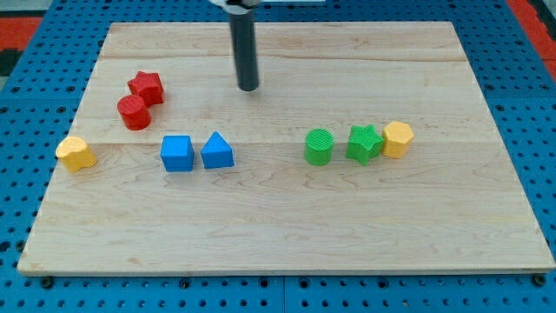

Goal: Slide the yellow hexagon towards up

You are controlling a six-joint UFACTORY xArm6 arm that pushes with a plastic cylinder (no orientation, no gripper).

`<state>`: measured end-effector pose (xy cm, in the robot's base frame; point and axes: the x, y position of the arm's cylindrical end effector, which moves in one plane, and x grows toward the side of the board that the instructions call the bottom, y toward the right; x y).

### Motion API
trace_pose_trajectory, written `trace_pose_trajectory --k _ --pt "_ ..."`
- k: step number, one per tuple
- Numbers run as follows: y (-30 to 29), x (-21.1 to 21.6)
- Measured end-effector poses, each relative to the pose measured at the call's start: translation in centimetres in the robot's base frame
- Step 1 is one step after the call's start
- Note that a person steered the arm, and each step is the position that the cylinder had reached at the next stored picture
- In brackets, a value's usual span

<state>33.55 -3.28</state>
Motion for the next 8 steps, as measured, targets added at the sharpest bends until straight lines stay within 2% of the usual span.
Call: trace_pose_trajectory --k 1,2,4,5,7,8 --pt "6.4 0.0" --pt "16.0 0.4" --pt "22.4 11.9" --pt "19.3 11.4" --pt "6.2 6.2" --pt "5.9 3.5"
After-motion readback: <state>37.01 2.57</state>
